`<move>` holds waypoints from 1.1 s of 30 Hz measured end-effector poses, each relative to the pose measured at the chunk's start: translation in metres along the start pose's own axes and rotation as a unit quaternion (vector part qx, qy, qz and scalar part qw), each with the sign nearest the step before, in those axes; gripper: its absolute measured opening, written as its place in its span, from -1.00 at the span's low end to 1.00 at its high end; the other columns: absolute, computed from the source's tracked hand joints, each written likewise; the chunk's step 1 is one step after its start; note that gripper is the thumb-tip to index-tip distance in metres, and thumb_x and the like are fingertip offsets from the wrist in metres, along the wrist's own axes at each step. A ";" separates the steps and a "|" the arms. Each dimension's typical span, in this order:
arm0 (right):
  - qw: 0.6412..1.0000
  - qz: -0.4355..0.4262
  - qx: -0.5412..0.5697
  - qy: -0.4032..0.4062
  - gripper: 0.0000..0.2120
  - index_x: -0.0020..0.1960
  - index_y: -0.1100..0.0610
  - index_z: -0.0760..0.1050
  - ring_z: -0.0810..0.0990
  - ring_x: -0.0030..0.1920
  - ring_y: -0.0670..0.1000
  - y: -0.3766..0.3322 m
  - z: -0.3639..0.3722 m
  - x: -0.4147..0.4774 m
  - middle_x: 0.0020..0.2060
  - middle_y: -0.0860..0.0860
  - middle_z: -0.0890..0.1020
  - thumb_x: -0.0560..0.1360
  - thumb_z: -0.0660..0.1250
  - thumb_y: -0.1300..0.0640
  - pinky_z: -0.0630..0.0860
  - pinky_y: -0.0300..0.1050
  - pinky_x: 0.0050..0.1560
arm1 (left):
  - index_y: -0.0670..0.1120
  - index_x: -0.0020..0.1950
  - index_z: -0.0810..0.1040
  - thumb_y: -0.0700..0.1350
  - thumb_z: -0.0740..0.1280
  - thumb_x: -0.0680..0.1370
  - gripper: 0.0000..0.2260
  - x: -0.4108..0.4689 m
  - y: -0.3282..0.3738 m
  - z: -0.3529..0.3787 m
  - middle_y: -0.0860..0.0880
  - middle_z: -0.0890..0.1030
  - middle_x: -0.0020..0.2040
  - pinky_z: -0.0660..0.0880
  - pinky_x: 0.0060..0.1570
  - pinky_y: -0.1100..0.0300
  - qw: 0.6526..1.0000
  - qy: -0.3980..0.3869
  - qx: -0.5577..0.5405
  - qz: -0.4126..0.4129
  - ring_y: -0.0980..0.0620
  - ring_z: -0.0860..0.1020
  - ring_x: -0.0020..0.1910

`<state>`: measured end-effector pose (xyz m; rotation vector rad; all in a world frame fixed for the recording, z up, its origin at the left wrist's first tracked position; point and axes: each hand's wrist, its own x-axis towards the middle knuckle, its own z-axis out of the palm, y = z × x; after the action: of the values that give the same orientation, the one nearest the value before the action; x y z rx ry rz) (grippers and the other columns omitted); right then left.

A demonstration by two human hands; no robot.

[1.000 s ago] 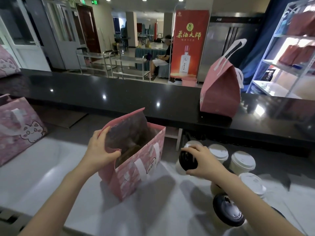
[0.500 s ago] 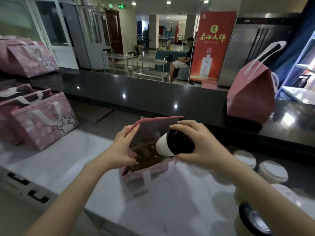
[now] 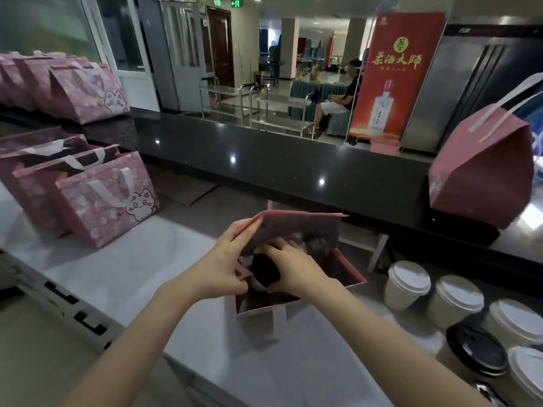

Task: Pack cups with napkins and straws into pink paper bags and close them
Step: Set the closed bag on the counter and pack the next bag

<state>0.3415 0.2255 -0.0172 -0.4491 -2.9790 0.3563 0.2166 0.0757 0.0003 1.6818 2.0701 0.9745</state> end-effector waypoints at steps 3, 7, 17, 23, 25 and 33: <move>1.000 -0.008 -0.024 -0.015 -0.30 0.39 -0.10 0.30 0.33 0.33 0.12 0.001 0.012 0.010 0.37 -0.03 0.34 0.33 0.52 0.03 0.49 0.11 0.24 | 0.21 0.57 -0.04 -0.32 0.43 0.31 0.01 0.001 -0.006 -0.006 0.26 0.03 0.45 0.60 -0.07 0.22 1.000 0.006 0.003 0.006 0.09 0.27 0.37; 0.999 -0.001 -0.035 -0.023 -0.27 0.41 -0.09 0.28 0.30 0.35 0.12 0.004 0.019 0.019 0.39 -0.03 0.30 0.33 0.52 0.04 0.50 0.11 0.22 | 0.19 0.57 -0.03 -0.26 0.43 0.30 0.00 0.001 -0.012 -0.010 0.24 0.01 0.47 0.57 0.03 0.27 1.000 0.009 0.026 0.005 0.08 0.19 0.42; 0.999 -0.024 -0.020 -0.031 -0.28 0.41 -0.06 0.30 0.33 0.33 0.13 -0.003 0.023 0.035 0.38 -0.01 0.34 0.32 0.52 0.05 0.49 0.06 0.24 | 0.32 0.53 -0.07 -0.21 0.45 0.29 0.02 0.005 -0.027 -0.016 0.36 -0.01 0.42 0.51 0.02 0.42 1.000 0.011 0.019 -0.011 0.15 0.20 0.37; 0.997 0.000 -0.020 -0.080 -0.31 0.41 -0.06 0.26 0.33 0.31 0.14 -0.003 0.037 0.044 0.36 0.00 0.32 0.37 0.48 0.07 0.47 0.13 0.25 | 0.33 0.52 -0.08 -0.19 0.44 0.26 0.04 0.005 -0.034 -0.019 0.40 -0.03 0.41 0.42 -0.01 0.52 1.000 0.008 0.026 -0.013 0.17 0.17 0.37; 0.996 0.011 -0.018 -0.089 -0.32 0.40 -0.06 0.25 0.32 0.31 0.14 -0.002 0.042 0.048 0.36 0.00 0.32 0.37 0.48 0.08 0.46 0.12 0.26 | 0.32 0.52 -0.07 -0.20 0.45 0.26 0.03 0.005 -0.035 -0.021 0.41 -0.03 0.40 0.43 0.04 0.51 0.999 0.004 0.028 -0.018 0.19 0.12 0.38; 0.990 0.036 -0.024 -0.135 -0.32 0.41 -0.09 0.23 0.32 0.31 0.14 0.000 0.053 0.070 0.36 0.00 0.33 0.39 0.48 0.06 0.46 0.10 0.27 | 0.21 0.56 0.00 -0.18 0.44 0.26 -0.01 0.009 -0.040 -0.026 0.31 0.02 0.45 0.44 0.18 0.36 0.999 0.003 0.033 -0.012 0.18 0.09 0.44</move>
<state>0.2676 0.2352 -0.0636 -0.5571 -3.2460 0.3798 0.1684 0.0731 -0.0062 1.6831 2.1431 0.9150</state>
